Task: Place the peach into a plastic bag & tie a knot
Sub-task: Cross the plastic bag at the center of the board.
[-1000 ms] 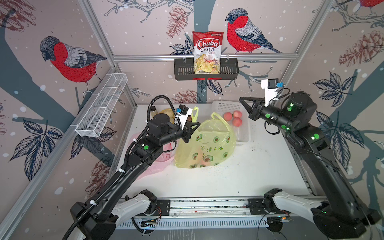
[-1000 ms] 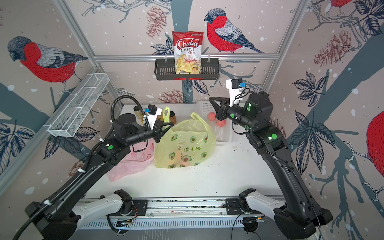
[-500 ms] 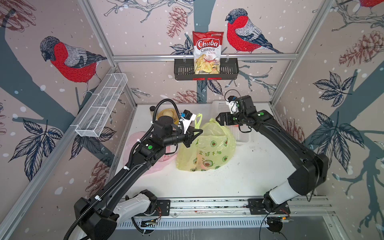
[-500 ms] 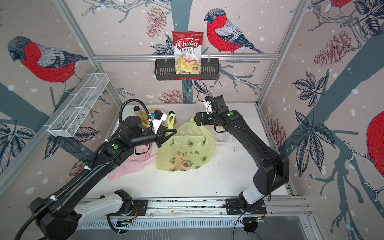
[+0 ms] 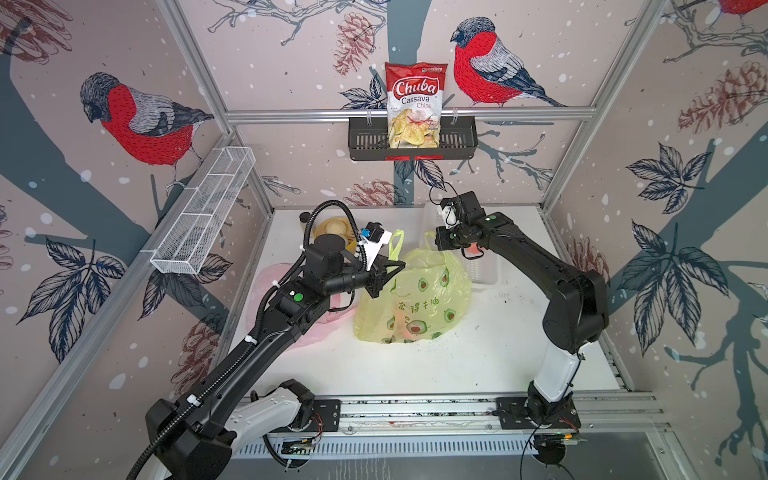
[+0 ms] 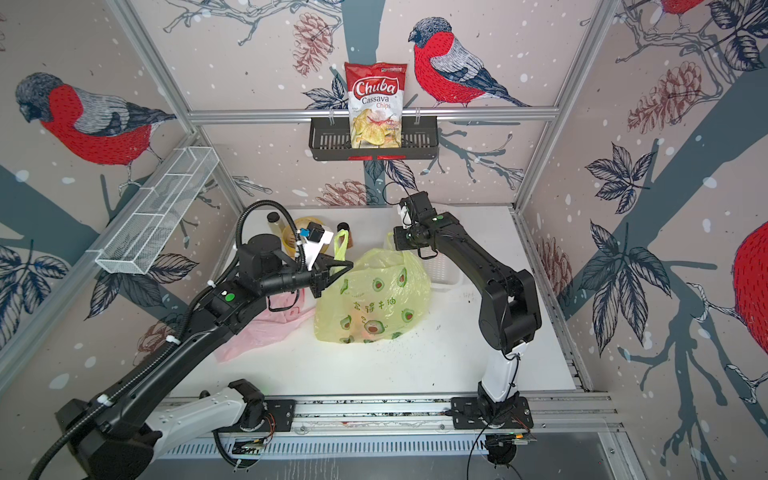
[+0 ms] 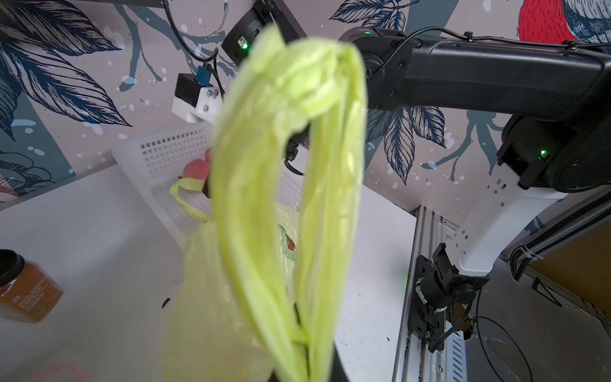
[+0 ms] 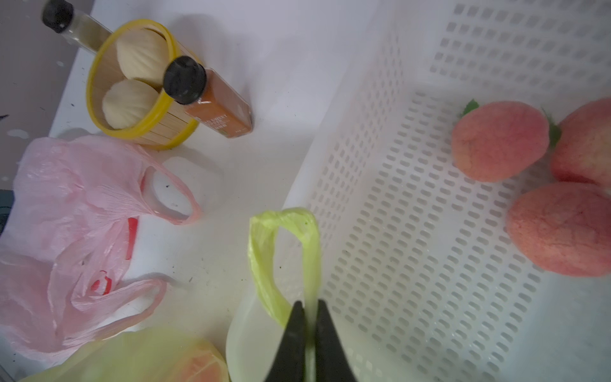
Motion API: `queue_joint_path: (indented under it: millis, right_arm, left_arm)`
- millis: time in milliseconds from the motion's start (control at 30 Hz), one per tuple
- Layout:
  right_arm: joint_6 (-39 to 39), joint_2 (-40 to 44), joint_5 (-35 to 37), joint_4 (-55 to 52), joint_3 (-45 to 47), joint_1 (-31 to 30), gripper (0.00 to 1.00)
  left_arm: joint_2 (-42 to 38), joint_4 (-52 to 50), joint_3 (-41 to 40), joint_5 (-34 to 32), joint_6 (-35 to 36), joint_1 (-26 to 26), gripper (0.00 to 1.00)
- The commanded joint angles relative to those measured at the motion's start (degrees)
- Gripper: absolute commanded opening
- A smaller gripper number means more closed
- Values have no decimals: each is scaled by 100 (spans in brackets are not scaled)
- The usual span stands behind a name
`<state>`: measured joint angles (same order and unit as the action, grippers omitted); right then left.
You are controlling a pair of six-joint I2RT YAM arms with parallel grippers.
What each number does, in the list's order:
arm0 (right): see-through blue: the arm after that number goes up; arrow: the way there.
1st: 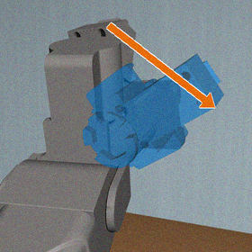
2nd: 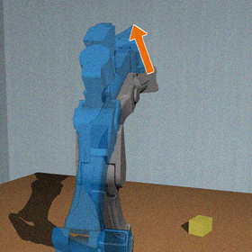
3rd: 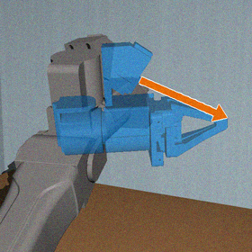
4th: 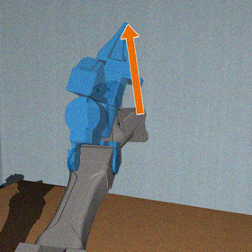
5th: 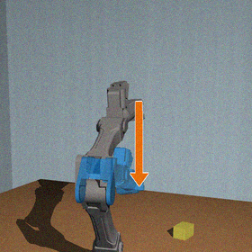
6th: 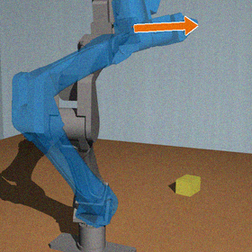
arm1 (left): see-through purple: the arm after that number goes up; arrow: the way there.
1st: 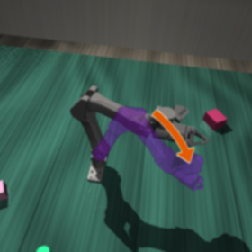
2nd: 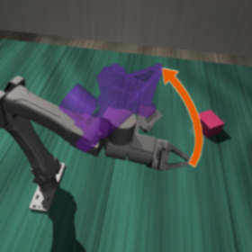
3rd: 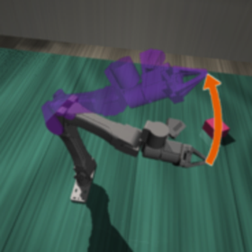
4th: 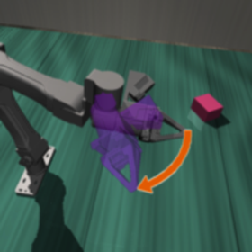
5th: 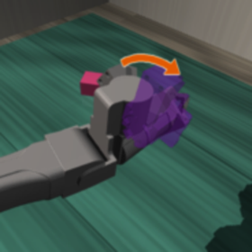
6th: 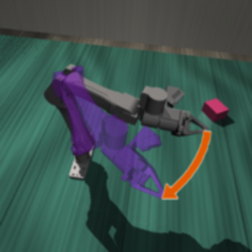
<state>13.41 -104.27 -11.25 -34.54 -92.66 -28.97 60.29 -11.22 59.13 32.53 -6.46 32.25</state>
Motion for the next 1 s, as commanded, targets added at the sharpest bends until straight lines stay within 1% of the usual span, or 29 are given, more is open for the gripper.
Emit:
queue_joint_path:
  millis: [0,100,267,333,400,500,600,667,767,867,967]
  right_arm:
    - [226,534,-460,753,279,65,0]
    - [304,1389,-836,1511,830,107,0]
    - [73,2924,-1563,2661,1916,-25,0]
    - [143,3562,-1906,3181,2356,-66,0]
    - [169,3913,-2305,3374,2539,-77,0]
    - [123,4111,-2814,3311,2480,-130,0]
    - [-78,4122,-3021,3103,2368,-303,0]
    - [-242,4060,-3176,2994,2340,-404,0]
    - [-334,3873,-3393,2944,2368,-474,0]
    - [-444,3660,-3549,2911,2361,-643,0]
    - [-623,3480,-3609,2757,2252,-814,0]
  left_arm:
    - [-10,19,-27,-119,13,1,0]
    - [76,-83,-1,-317,-12,-14,0]
    - [280,-204,111,-671,-172,-33,0]
    - [369,-187,181,-746,-270,-69,0]
    - [466,-196,306,-733,-316,-86,0]
    - [639,-272,507,-761,-340,-88,0]
    - [841,-336,681,-749,-321,-96,0]
    - [956,-303,763,-704,-303,-102,0]
    - [1058,-165,815,-819,-351,-102,0]
    - [1149,39,832,-549,-274,-96,0]
    - [1245,64,857,-434,-109,-96,0]
